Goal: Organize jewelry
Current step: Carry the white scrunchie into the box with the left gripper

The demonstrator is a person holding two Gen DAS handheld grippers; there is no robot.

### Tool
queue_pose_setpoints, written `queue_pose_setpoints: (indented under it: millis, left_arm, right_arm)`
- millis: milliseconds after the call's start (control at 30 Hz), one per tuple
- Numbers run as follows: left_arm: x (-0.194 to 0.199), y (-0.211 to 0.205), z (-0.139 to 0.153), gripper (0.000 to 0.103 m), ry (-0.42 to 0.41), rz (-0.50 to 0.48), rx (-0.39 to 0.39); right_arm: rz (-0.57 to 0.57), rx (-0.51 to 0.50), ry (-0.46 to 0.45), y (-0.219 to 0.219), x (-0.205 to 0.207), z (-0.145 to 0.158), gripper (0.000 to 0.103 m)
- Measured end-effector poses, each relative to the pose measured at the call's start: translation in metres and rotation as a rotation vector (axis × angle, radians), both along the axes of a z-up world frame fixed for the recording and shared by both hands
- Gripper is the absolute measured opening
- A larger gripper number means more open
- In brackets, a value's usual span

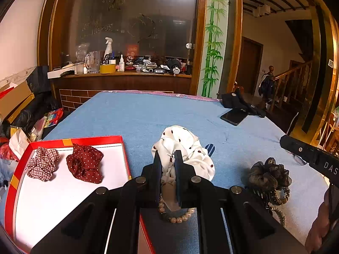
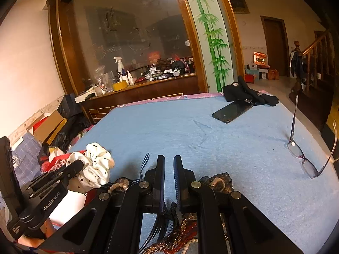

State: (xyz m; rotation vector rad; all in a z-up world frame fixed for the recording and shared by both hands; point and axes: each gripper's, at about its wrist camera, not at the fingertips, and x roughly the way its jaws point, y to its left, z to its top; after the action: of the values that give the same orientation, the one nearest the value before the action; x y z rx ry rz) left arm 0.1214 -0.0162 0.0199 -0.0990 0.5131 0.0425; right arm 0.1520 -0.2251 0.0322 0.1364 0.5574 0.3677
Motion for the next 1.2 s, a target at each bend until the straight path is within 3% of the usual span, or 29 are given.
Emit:
queue_pose_setpoints:
  millis: [533, 900, 1200]
  left_arm:
    - [0.000, 0.006, 0.002, 0.010, -0.009, 0.065, 0.006]
    - [-0.027, 0.018, 0.005, 0.010, -0.009, 0.122, 0.029]
    - [-0.066, 0.070, 0.005, 0.011, -0.027, 0.230, 0.027]
  right_arm:
    - [0.053, -0.014, -0.028, 0.015, -0.009, 0.003, 0.010]
    - [0.092, -0.009, -0.006, 0.019, -0.008, -0.002, 0.010]
    - [0.104, -0.031, -0.015, 0.026, -0.010, -0.003, 0.009]
